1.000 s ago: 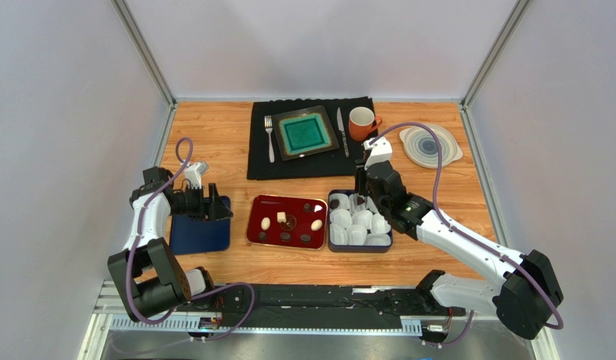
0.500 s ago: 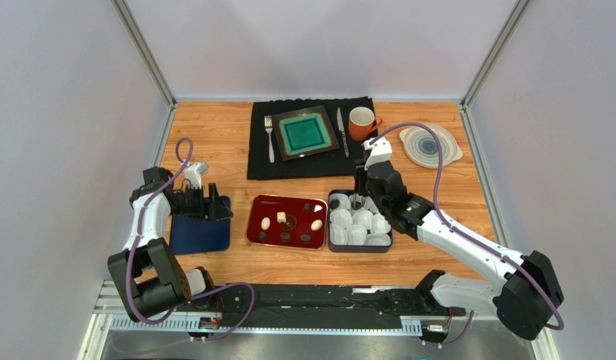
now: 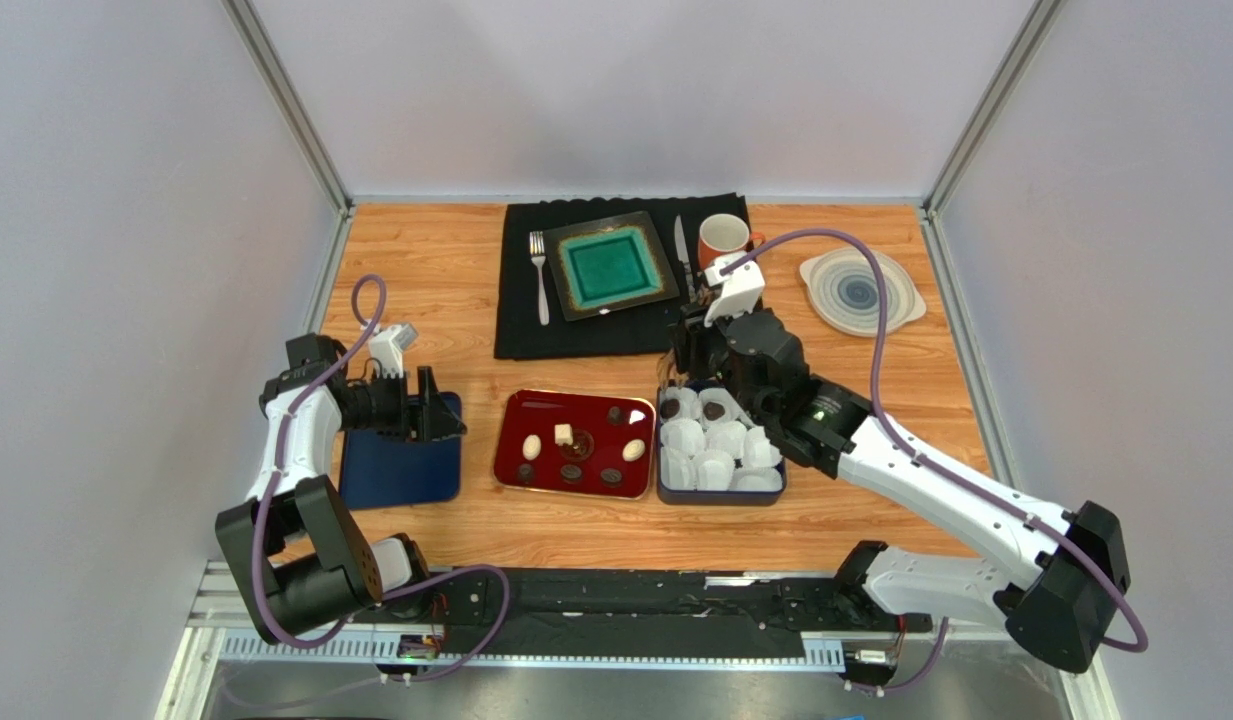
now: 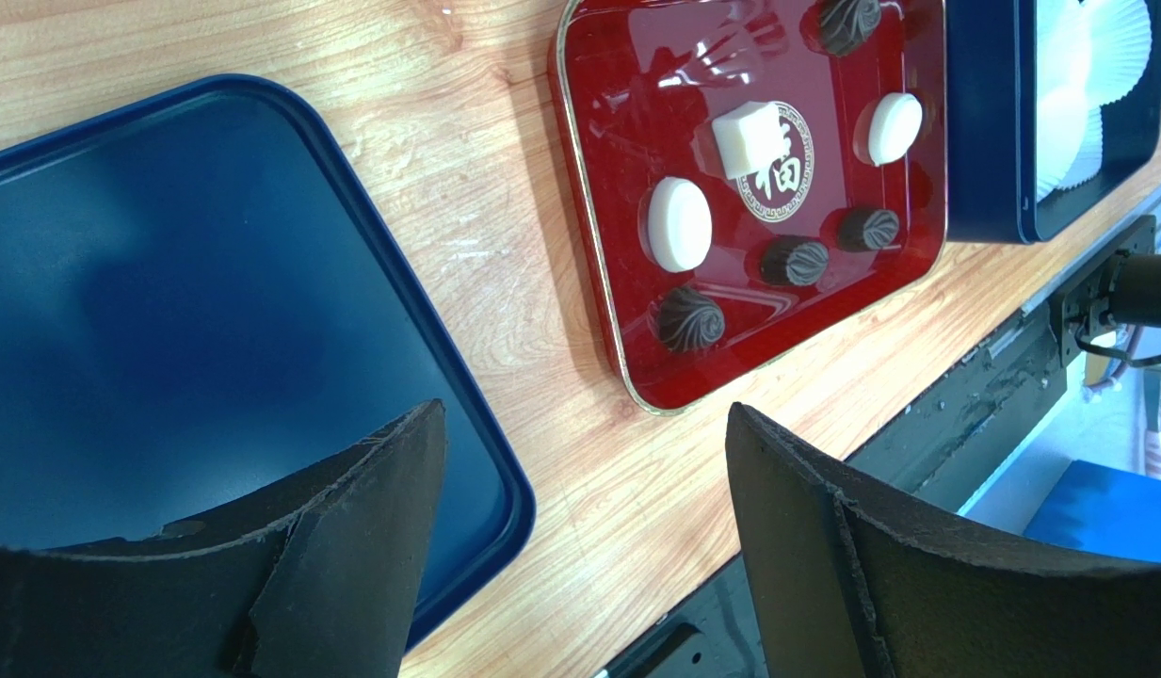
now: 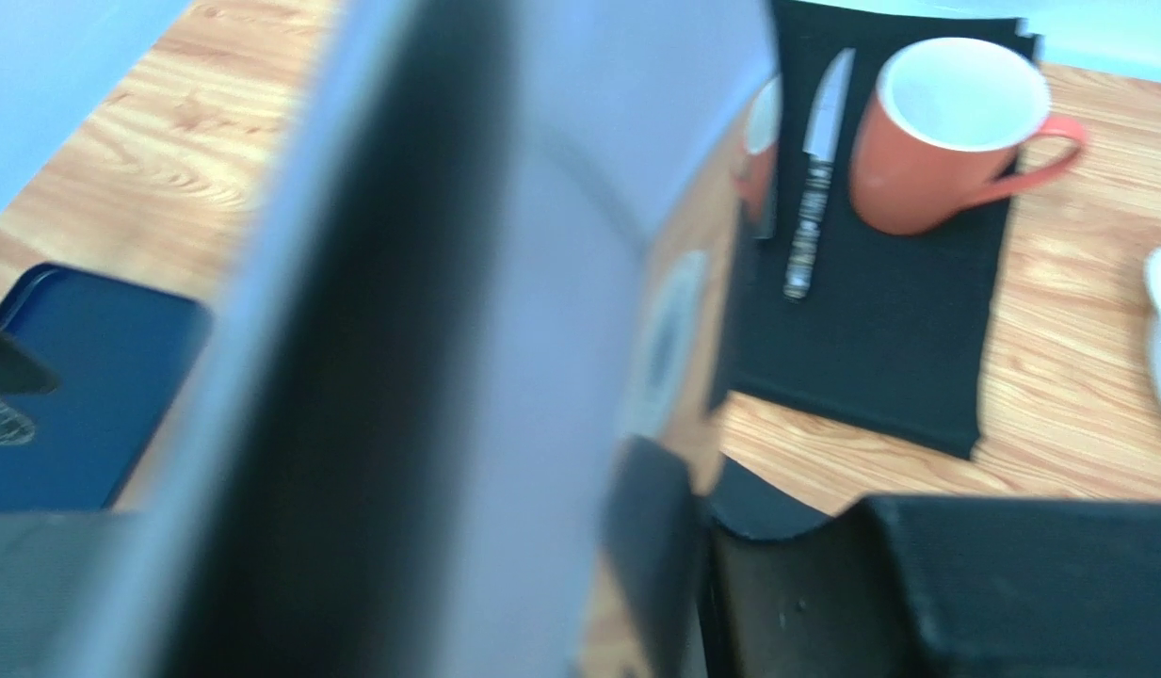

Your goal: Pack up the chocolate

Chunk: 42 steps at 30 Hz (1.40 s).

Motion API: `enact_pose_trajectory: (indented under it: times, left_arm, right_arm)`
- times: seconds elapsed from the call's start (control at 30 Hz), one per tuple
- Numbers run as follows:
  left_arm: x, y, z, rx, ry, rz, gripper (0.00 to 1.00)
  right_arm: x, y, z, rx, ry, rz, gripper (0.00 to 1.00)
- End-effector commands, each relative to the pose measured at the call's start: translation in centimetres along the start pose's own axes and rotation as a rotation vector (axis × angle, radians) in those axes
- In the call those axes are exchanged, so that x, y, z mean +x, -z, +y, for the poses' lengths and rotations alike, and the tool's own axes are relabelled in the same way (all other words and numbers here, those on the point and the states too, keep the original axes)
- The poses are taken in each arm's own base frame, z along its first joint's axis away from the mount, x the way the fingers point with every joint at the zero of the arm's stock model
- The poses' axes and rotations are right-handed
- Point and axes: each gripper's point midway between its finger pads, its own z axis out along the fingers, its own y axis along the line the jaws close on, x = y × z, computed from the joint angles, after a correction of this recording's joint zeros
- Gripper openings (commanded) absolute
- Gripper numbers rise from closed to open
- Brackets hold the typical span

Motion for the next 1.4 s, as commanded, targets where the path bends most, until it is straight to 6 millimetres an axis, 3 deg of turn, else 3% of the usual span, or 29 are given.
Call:
enact_pose_trajectory:
  times: [0.0,0.07,0.23,0.53,0.83,1.37]
  left_arm:
    - [-1.1,0.5,-0.6,0.014,-0.037,-0.034,0.81]
    - [-1.0,0.5,-0.6,0.016,-0.039,-0.032,0.81]
    - [-0.9,0.5,-0.6,0.015,-0.042,-0.029,0.81]
    - [-0.8,0.6,-0.6,0.010,-0.055,-0.026,0.81]
    - [-0.7,0.6,-0.6,0.011,-0.059,-0.024,0.81]
    - [-1.0,0.7,-0.7,0.011,-0.065,-0.027,0.81]
  right_arm:
    - [-1.4,-1.2,2.9,-0.060,-0.001,-0.036,0.39]
    - [-1.6,-1.5,4.3,-0.089,-0.005,-0.044,0.39]
    - [0.2,-3.8,7.1,-0.117,0.006,-0.009,0.39]
    - [1.9,-5.9,9.5,-0.118,0.001,-0.001,0.40]
    - [4.2,-7.2,9.2,-0.054,0.016,0.027,0.43]
    - [6.3,-7.4,8.9,-0.046,0.019,0.069,0.43]
